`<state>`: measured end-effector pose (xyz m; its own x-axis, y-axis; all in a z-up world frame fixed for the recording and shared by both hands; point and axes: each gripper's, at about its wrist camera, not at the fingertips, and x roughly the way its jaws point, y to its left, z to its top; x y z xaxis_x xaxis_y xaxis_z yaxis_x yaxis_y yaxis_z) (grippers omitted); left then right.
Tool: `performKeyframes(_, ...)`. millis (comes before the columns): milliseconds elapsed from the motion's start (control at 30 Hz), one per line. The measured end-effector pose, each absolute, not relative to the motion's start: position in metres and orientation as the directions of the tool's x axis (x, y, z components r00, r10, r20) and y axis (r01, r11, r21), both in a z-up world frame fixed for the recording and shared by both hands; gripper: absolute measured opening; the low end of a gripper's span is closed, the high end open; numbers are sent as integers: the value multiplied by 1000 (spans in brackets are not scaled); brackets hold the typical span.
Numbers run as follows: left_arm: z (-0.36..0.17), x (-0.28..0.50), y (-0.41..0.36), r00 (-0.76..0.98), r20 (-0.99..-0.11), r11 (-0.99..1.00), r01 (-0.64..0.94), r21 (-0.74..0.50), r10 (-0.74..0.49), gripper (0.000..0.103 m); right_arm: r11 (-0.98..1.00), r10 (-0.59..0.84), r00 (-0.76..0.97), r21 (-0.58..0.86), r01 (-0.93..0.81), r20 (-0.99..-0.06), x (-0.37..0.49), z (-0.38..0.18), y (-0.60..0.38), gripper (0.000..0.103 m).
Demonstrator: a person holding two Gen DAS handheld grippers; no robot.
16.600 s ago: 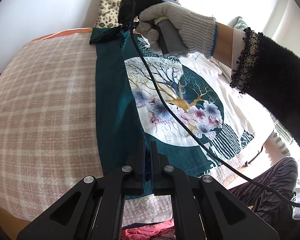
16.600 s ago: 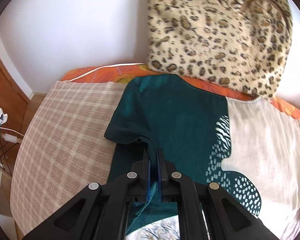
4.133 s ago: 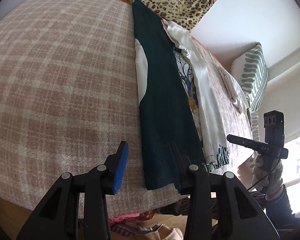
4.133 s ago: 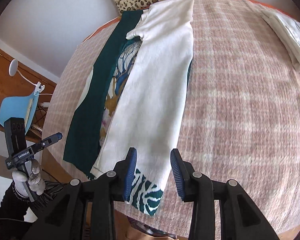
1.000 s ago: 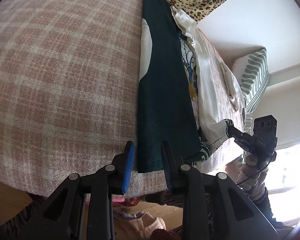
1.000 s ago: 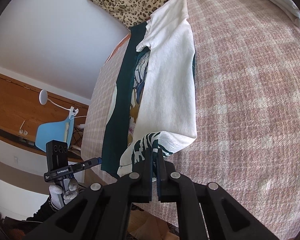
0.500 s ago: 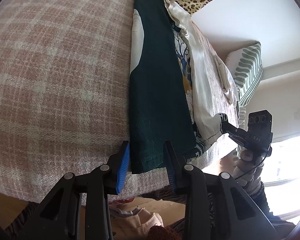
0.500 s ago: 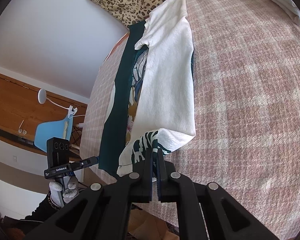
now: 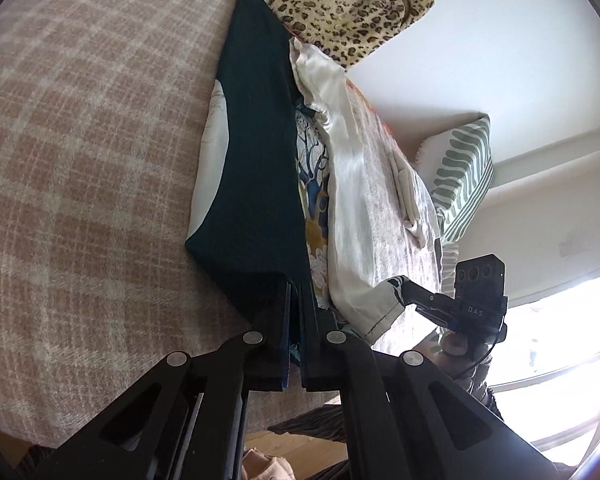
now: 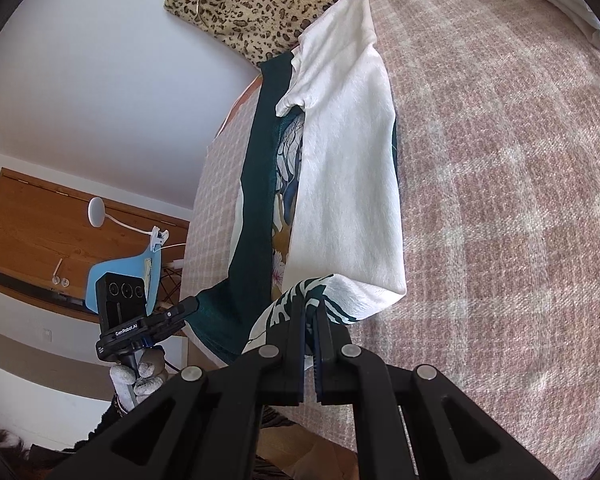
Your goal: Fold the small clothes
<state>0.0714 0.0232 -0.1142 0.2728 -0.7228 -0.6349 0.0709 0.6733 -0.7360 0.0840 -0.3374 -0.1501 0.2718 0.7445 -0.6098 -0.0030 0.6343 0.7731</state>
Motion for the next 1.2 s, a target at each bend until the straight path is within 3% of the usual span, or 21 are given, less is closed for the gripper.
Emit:
performKeyframes(300,-108,127,27,339,-629,682,54,-729,-699,1,657,723,306,754,-24,-620,135,-137,-333,1)
performKeyframes(767,-122,205,22,388,-697,769,50,-638,-603,1,704,645,346,706,76,-681,212,-172,-338,1)
performKeyframes(967,-132,215,15,374,-721,790,55,-610,-583,1,710,641,334,699,82,-691,220,-179,-338,6)
performKeyframes(1033,-133,218,15,371,-730,797,50,-602,-574,4,694,647,341,712,108,-682,221,-179,-343,16)
performKeyframes(1067,-133,219,16,371,-728,795,50,-604,-577,6,683,649,348,719,124,-676,222,-178,-347,36)
performKeyframes(1100,-132,220,17,371,-725,794,56,-606,-580,6,669,653,363,731,133,-664,222,-176,-352,49)
performKeyframes(1200,-120,222,21,398,-739,820,62,-570,-544,16,652,657,409,749,114,-633,219,-162,-366,51)
